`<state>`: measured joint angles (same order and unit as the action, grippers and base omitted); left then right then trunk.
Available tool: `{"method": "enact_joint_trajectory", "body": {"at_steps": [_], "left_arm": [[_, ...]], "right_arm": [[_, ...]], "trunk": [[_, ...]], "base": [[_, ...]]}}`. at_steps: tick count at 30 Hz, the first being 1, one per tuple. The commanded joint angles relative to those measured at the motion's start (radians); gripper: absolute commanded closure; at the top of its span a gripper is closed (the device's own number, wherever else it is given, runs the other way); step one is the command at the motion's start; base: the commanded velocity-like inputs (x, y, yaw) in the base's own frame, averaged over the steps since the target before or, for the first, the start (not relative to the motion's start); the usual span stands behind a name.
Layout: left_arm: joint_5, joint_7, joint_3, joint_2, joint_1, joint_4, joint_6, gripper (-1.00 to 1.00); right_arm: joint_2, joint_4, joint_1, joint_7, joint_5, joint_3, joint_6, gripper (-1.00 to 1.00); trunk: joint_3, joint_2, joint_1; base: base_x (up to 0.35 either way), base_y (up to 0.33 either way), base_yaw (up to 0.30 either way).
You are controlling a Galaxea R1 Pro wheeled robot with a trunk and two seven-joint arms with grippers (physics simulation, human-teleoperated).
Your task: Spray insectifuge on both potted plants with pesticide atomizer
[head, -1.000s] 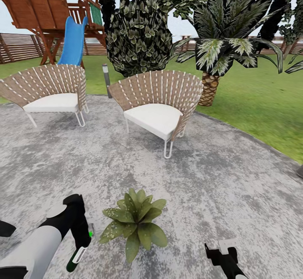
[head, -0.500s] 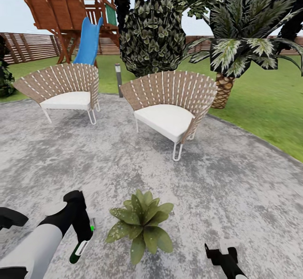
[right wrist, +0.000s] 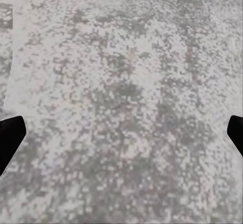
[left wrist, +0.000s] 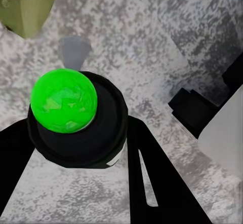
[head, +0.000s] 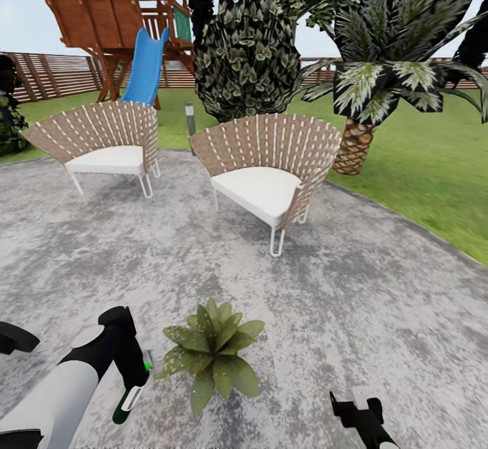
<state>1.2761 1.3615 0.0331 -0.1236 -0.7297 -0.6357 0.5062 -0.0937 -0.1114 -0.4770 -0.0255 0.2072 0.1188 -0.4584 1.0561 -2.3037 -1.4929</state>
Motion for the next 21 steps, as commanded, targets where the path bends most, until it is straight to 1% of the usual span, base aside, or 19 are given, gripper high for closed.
{"method": "enact_joint_trajectory", "body": {"at_steps": [1,5,7,10,13,14,17,21], "left_arm": [[0.006,0.007,0.004,0.001,0.000,-0.001,0.011,1.00],[0.005,0.007,0.000,0.003,-0.001,-0.002,0.011,1.00],[0.006,0.009,-0.003,0.008,-0.006,-0.008,0.012,1.00],[0.006,0.013,-0.005,0.025,-0.013,-0.045,0.028,1.00],[0.012,0.014,-0.011,0.057,-0.015,-0.057,0.073,1.00],[0.014,0.014,-0.012,0.063,-0.012,-0.057,0.078,1.00],[0.015,0.015,-0.013,0.067,-0.010,-0.057,0.082,1.00],[0.016,0.025,-0.013,0.062,-0.014,-0.058,0.082,1.00]], "right_arm": [[0.000,0.001,-0.001,-0.003,0.011,0.007,-0.003,-1.00],[0.000,0.001,-0.001,-0.002,0.011,0.007,-0.003,-1.00],[0.000,0.001,-0.001,-0.002,0.011,0.007,-0.003,-1.00],[0.000,0.001,-0.001,-0.002,0.011,0.007,-0.003,-1.00],[0.000,0.001,0.000,-0.002,0.011,0.007,-0.003,-1.00],[0.000,0.001,0.000,-0.002,0.011,0.007,-0.003,-1.00],[0.000,0.001,-0.001,-0.002,0.011,0.007,-0.003,-1.00],[0.000,0.001,0.000,-0.002,0.011,0.007,-0.003,-1.00]], "trunk": [[0.001,0.000,0.000],[0.001,0.000,0.000],[0.001,0.000,0.000],[0.001,0.000,0.000],[0.001,0.000,0.000],[0.001,0.000,0.000],[0.001,0.000,0.000],[0.001,0.000,0.000]], "base": [[-0.010,-0.019,0.228],[-0.003,-0.005,0.247],[0.000,-0.001,0.194],[0.000,0.000,0.041],[0.000,0.000,0.007],[0.000,0.000,0.002],[0.000,0.000,0.000],[0.000,0.000,0.000]]}}
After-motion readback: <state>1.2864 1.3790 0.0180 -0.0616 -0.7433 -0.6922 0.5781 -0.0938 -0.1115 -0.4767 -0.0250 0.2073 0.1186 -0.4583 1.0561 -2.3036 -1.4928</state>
